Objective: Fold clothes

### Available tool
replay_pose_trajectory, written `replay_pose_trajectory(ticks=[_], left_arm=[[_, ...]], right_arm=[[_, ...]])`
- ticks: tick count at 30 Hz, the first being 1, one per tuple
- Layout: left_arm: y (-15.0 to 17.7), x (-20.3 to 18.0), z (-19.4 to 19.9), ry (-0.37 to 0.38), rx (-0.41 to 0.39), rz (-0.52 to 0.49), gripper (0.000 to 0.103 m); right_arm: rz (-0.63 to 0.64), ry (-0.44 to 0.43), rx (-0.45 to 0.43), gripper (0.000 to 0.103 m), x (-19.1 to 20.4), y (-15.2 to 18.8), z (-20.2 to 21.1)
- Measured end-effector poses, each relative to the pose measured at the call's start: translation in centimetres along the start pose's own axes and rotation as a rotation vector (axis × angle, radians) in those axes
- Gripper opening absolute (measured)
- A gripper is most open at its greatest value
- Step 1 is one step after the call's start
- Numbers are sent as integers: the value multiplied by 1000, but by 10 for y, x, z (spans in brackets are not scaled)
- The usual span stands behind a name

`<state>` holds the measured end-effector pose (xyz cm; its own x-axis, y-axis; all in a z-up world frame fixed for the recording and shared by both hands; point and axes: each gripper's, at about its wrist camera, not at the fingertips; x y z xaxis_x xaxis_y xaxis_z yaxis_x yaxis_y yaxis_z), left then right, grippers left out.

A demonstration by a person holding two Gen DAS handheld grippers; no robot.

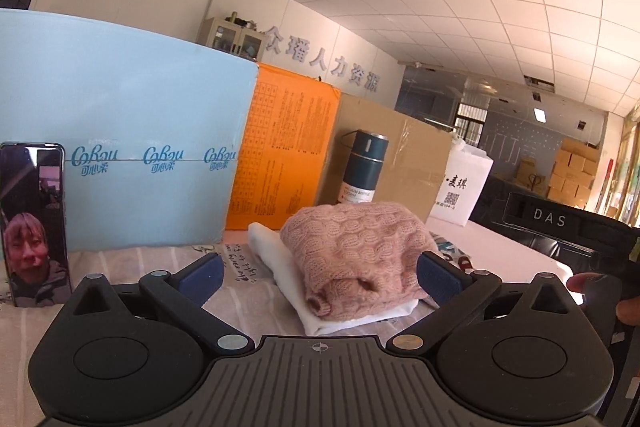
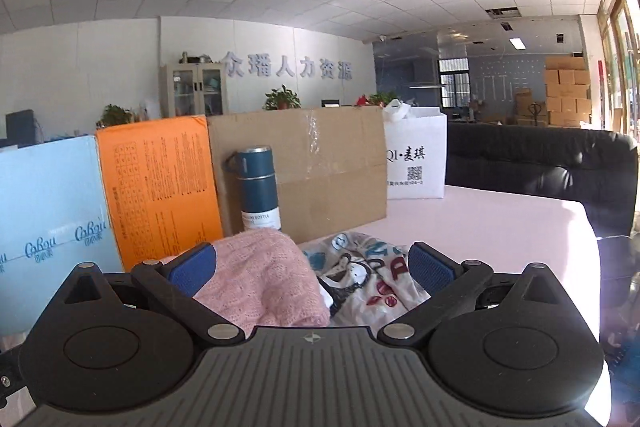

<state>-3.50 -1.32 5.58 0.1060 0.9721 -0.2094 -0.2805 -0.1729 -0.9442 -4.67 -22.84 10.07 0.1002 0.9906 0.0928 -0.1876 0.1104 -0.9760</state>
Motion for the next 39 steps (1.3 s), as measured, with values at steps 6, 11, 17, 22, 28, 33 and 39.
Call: replay_pose_trajectory(ticks=[6, 11, 17, 22, 28, 33, 39], left_arm=[[-5, 7, 1, -52, -11, 35, 103], [0, 7, -7, -89, -29, 29, 103], [7, 11, -14, -175, -40, 13, 103], [7, 19, -18, -211, -39, 38, 103], [7, 23, -21, -246, -22, 48, 103], [9, 23, -24, -253, -2, 44, 103], [15, 20, -27, -248, 20, 22, 103]], right_arm=[[-6, -47, 64, 103, 9, 20, 19], [35, -90, 122, 103, 24, 27, 4], [8, -102, 172, 103, 27, 36, -14], [-9, -85, 179, 103, 19, 41, -17], [0, -85, 176, 103, 20, 42, -16], [-2, -81, 180, 103, 18, 43, -15], [-6, -80, 188, 103, 12, 46, -13]])
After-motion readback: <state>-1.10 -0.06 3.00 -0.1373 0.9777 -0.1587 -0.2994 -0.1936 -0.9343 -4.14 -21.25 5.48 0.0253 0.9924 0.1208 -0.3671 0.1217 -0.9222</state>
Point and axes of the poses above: each gripper's, at about its wrist camera, not at the fingertips, and z roughly against the way its jaws point, x to its left, y to its underside, and after that the axes turned 6 degrees about -y, right-handed
